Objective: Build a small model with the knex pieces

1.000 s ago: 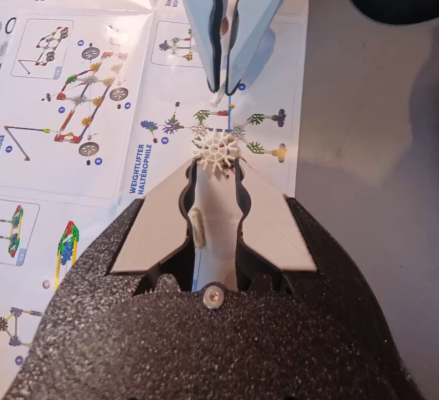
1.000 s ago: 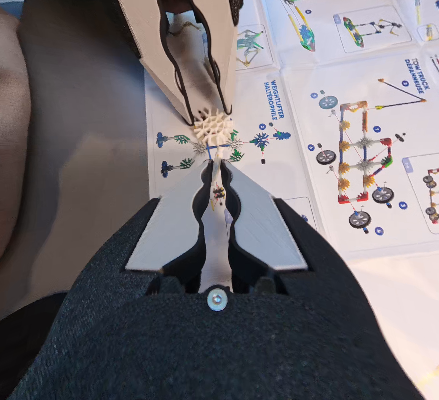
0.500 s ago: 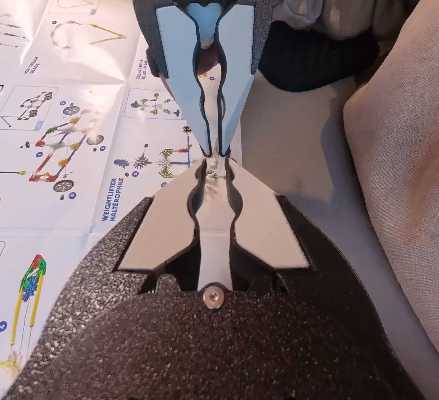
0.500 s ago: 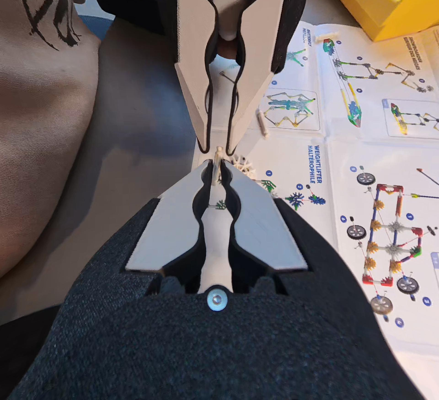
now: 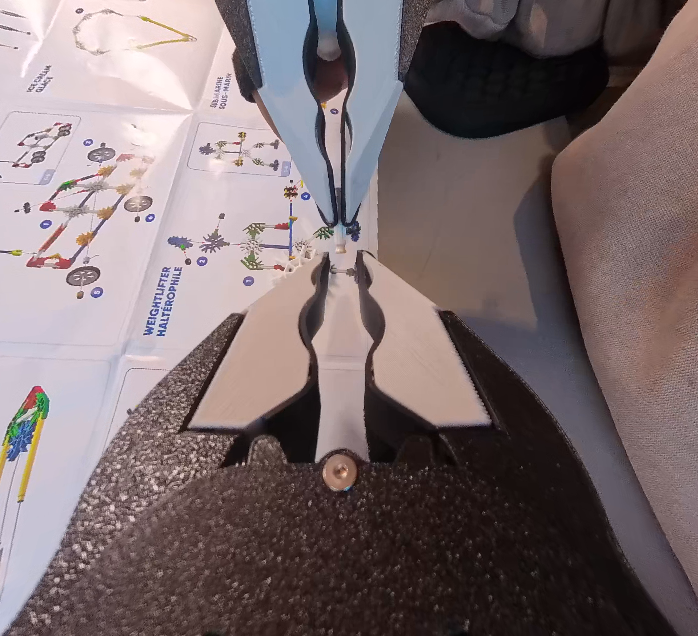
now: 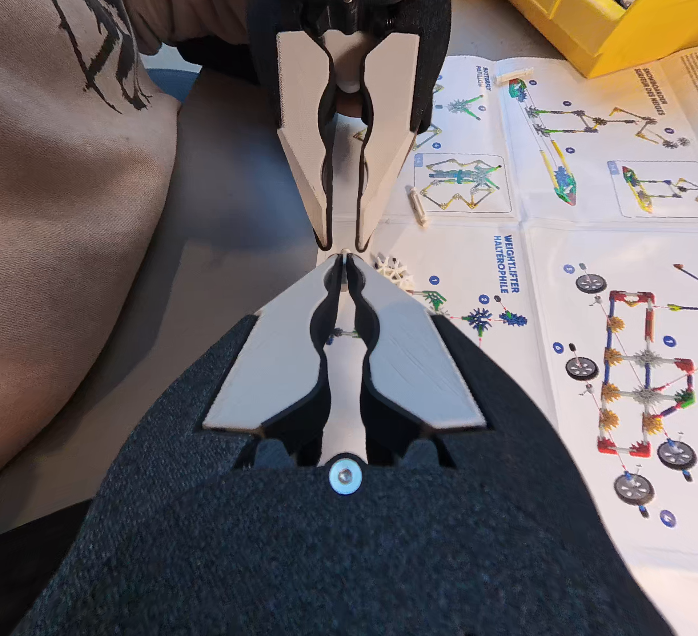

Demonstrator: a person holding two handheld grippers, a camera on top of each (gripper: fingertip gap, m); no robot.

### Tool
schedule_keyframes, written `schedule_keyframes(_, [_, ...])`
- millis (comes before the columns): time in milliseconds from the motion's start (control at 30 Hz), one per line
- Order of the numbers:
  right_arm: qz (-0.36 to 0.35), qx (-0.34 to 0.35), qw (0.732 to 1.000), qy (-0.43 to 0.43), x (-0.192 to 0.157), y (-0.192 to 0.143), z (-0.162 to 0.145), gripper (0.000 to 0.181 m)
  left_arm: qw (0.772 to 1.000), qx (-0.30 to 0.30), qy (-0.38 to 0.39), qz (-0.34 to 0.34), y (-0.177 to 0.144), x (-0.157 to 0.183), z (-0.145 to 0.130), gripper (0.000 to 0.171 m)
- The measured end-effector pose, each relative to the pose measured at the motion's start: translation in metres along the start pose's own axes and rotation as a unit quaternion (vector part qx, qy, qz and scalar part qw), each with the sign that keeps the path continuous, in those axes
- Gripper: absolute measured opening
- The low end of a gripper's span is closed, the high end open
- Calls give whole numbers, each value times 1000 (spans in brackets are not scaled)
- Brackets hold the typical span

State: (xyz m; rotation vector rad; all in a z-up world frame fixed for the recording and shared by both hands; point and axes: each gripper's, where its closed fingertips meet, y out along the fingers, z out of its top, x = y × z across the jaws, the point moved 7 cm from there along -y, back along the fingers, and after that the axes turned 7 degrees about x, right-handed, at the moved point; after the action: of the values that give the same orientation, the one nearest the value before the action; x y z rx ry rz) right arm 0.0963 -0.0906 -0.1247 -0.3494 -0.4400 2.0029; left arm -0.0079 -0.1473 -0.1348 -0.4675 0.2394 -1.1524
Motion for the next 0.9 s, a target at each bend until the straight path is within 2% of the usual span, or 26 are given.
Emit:
schedule_keyframes(300, [13,42,999,21,1,-1,2,0,999,26,-24,-15,5,3,4,4])
schedule_keyframes(367, [-20,77,996,34,11,-8,6,0,998,50,-50,-3,4,-2,7,4])
schedule_keyframes(433, [-31,102,993,59,17,-19,8,18,993,81,-91,5,-1,-10,10,4])
schedule_keyframes(533, [-38,132,988,74,22,-31,9,19,978,126,-169,-5,-7,-20,12,4])
schedule_keyframes(700, [-66,104,992,18,23,-22,10,18,948,156,-276,-35,-8,-28,9,3])
schedule_keyframes(800, [-48,86,995,18,28,-19,12,14,946,157,-282,-35,-7,-28,7,3])
schedule_keyframes(900, [-7,82,995,64,35,-13,14,10,948,155,-275,-25,-7,-28,8,3])
